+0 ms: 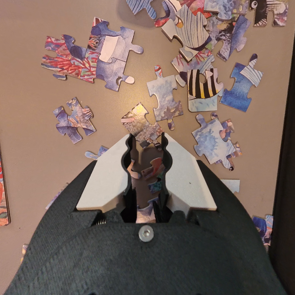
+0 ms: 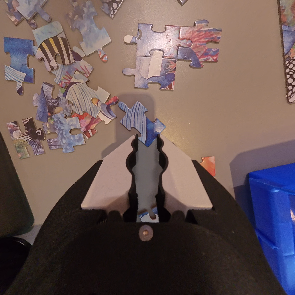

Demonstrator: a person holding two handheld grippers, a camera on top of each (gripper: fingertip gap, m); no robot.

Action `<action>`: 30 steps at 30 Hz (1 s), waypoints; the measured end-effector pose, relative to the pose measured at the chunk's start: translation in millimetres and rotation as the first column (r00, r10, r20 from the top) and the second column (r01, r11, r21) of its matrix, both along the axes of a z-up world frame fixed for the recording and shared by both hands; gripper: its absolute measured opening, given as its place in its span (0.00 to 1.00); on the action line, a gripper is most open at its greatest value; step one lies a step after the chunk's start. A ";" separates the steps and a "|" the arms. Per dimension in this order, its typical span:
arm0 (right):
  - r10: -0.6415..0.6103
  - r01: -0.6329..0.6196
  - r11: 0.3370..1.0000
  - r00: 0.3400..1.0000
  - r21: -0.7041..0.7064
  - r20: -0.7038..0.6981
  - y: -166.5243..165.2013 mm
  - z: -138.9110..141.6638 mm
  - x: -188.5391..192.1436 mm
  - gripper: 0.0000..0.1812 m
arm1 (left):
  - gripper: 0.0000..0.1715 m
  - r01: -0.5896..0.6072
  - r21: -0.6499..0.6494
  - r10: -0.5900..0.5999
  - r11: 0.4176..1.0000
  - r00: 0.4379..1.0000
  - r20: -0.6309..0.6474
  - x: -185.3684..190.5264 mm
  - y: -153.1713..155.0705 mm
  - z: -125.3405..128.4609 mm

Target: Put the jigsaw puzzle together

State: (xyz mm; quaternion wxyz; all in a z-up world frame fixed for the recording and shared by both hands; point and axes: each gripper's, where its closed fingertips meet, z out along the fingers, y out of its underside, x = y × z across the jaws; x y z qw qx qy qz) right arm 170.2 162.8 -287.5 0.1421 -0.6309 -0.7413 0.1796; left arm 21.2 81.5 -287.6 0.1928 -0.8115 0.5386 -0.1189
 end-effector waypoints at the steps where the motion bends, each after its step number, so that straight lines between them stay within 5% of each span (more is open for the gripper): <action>1: 0.000 0.000 1.000 1.000 -0.001 -0.001 0.0 0.0 0.0 0.11 | 0.20 -0.008 0.006 0.008 1.000 1.000 0.003 0.0 0.3 0.1; 4: 0.000 0.000 1.000 1.000 -0.002 -0.003 0.1 0.0 0.1 0.12 | 0.13 -0.023 0.036 0.023 0.999 1.000 0.007 -1.4 2.5 1.5; 5: -0.001 0.001 1.000 1.000 -0.002 -0.003 0.2 0.0 0.2 0.12 | 0.00 -0.024 0.049 0.023 0.999 1.000 0.017 -0.9 3.3 3.2; 21: -0.008 0.008 1.000 1.000 -0.004 0.002 1.8 -0.1 3.4 0.12 | 0.28 -0.004 -0.007 0.004 1.000 1.000 0.019 -14.7 -15.6 20.4; 30: -0.009 0.009 1.000 1.000 -0.004 -0.004 1.6 -0.1 3.0 0.12 | 0.17 0.055 0.027 -0.055 0.998 0.998 -0.005 13.3 -27.5 -1.1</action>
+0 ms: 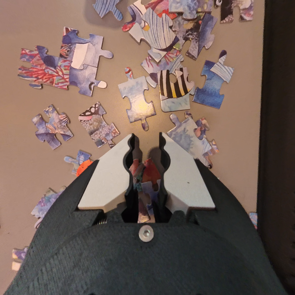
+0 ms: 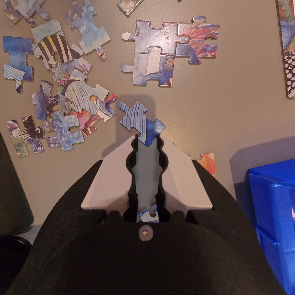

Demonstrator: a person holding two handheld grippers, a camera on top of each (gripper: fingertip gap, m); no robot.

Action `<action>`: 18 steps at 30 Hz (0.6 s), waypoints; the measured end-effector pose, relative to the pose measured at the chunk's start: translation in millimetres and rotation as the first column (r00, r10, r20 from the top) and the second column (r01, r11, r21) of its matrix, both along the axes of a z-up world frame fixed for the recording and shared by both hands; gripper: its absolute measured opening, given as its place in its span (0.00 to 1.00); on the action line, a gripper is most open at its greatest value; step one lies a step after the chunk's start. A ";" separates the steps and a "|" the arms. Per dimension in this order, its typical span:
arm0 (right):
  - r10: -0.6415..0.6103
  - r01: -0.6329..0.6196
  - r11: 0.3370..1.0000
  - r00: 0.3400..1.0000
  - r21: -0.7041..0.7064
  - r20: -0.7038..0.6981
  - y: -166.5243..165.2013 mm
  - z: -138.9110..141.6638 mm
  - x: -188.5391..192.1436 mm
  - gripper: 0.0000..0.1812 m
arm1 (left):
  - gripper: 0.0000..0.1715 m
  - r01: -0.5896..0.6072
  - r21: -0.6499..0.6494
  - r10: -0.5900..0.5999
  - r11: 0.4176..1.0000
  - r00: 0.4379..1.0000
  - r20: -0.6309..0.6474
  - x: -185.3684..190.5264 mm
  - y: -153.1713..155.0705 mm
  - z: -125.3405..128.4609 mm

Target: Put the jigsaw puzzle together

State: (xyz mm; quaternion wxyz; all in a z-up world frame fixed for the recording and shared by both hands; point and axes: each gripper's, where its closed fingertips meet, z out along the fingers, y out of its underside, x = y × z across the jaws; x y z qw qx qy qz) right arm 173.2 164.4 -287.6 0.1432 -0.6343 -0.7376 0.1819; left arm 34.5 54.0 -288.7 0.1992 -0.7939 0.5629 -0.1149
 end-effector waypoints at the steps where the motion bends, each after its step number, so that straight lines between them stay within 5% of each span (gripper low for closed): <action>1: -0.001 0.001 1.000 1.000 0.000 -0.001 0.0 0.0 0.2 0.12 | 0.15 0.009 -0.004 -0.009 1.000 1.000 0.020 4.6 -1.2 1.2; 8: -0.003 0.003 1.000 1.000 0.001 0.006 0.3 0.0 2.7 0.12 | 0.04 -0.021 0.007 0.021 1.000 0.999 0.044 11.9 4.9 -0.4; 18: -0.006 0.007 1.000 1.000 -0.019 0.011 -1.8 0.3 7.0 0.12 | 0.03 -0.014 -0.052 0.014 0.999 1.000 0.003 -1.0 -17.9 -0.1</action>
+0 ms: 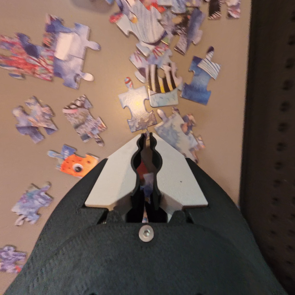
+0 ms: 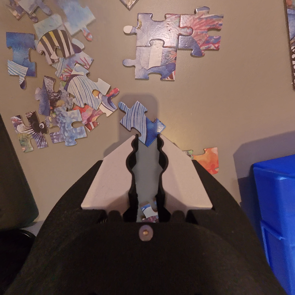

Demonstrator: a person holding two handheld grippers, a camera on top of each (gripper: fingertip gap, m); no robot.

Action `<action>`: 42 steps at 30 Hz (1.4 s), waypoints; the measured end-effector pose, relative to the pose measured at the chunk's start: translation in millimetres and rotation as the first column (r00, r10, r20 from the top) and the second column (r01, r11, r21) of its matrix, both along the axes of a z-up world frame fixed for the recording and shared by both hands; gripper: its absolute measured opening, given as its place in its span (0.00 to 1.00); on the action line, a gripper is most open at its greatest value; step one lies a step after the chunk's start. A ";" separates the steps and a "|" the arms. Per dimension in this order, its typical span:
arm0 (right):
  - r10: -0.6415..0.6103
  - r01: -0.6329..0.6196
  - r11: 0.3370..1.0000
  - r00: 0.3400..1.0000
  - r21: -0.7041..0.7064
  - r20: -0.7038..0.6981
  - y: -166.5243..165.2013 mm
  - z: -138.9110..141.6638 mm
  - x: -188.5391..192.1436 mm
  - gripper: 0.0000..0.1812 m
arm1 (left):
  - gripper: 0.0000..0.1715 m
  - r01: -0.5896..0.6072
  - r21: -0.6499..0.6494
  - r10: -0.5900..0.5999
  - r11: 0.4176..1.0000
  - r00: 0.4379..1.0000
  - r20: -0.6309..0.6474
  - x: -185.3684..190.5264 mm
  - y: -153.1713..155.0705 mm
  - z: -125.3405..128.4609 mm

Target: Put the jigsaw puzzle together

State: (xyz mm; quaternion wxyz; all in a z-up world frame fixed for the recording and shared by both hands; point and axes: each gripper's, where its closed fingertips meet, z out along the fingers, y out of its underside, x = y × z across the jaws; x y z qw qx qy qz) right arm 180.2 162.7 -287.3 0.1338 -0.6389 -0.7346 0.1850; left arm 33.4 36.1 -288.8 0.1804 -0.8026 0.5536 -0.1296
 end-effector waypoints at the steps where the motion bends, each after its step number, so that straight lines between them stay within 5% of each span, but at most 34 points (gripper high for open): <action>1: 0.001 -0.001 1.000 1.000 -0.001 -0.001 -0.2 0.1 0.0 0.12 | 0.04 0.011 -0.054 -0.011 0.998 1.000 -0.001 -4.1 -11.5 0.6; 4: 0.001 -0.001 1.000 1.000 -0.003 -0.001 -0.5 0.1 -0.1 0.12 | 0.26 -0.059 -0.016 0.059 0.998 0.998 0.006 -26.5 -10.2 15.5; 8: 0.003 -0.003 1.000 1.000 -0.002 -0.001 -0.9 0.0 -0.5 0.11 | 0.26 -0.225 0.090 0.220 0.970 0.973 0.062 -66.0 11.5 44.4; 11: 0.003 -0.003 1.000 1.000 -0.005 -0.005 -0.9 0.0 -0.6 0.11 | 0.26 -0.281 0.119 0.280 0.952 0.960 0.027 -87.5 18.8 43.9; 23: 0.002 -0.002 1.000 1.000 -0.009 -0.017 -0.9 -0.1 -0.6 0.12 | 0.26 -0.306 0.065 0.305 0.950 0.952 0.021 -76.7 36.7 13.2; 33: 0.004 -0.004 1.000 1.000 -0.011 -0.019 -1.1 0.0 -0.9 0.11 | 0.38 -0.187 -0.015 0.185 0.982 0.981 -0.064 -72.2 -9.0 5.0; 42: 0.004 -0.005 1.000 1.000 -0.014 -0.024 -1.1 0.0 -1.1 0.11 | 0.18 -0.146 0.035 0.147 0.989 0.989 -0.034 -64.8 -26.3 2.4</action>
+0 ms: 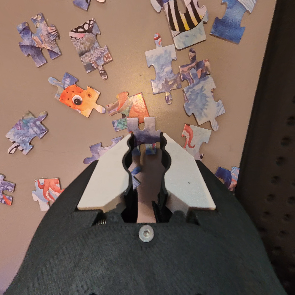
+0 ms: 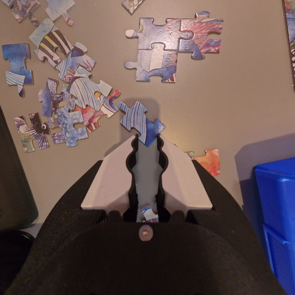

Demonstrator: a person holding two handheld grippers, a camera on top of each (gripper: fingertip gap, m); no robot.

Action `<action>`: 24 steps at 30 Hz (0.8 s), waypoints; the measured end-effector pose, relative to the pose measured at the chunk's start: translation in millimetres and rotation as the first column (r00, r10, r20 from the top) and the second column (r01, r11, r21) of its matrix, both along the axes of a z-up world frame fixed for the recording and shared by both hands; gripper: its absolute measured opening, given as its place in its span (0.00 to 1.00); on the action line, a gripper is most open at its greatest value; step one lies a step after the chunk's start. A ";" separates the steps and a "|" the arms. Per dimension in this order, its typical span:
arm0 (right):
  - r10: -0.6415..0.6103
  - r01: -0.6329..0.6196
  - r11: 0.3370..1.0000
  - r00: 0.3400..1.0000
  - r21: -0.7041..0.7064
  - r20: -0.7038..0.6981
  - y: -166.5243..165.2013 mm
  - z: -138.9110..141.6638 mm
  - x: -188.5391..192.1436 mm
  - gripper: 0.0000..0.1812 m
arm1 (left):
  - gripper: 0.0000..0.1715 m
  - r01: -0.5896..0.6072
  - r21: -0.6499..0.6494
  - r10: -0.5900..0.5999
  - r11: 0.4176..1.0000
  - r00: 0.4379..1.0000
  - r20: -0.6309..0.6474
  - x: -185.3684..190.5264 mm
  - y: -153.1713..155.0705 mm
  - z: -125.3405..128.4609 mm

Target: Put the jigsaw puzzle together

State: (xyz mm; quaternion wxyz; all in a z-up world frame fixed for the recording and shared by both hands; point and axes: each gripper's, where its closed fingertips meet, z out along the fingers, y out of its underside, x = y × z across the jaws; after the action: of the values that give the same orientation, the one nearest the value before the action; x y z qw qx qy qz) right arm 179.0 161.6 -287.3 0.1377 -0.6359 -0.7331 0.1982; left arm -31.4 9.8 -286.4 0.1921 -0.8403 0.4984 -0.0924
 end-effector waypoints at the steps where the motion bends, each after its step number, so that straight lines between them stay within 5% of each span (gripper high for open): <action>1: 0.000 0.000 1.000 1.000 0.000 0.000 0.0 0.0 0.0 0.12 | 0.18 -0.005 0.008 0.005 1.000 1.000 0.003 -0.1 -0.2 0.1; 24: 0.002 -0.002 1.000 1.000 0.006 -0.004 0.3 2.9 1.8 0.12 | 0.00 0.073 0.255 -0.060 0.964 0.997 -0.055 7.0 1.7 9.1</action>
State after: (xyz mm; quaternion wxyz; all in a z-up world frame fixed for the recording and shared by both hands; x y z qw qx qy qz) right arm 180.8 161.9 -284.5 0.1411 -0.6344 -0.7340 0.1973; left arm -24.4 11.5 -277.3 0.2846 -0.7931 0.5384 -0.0136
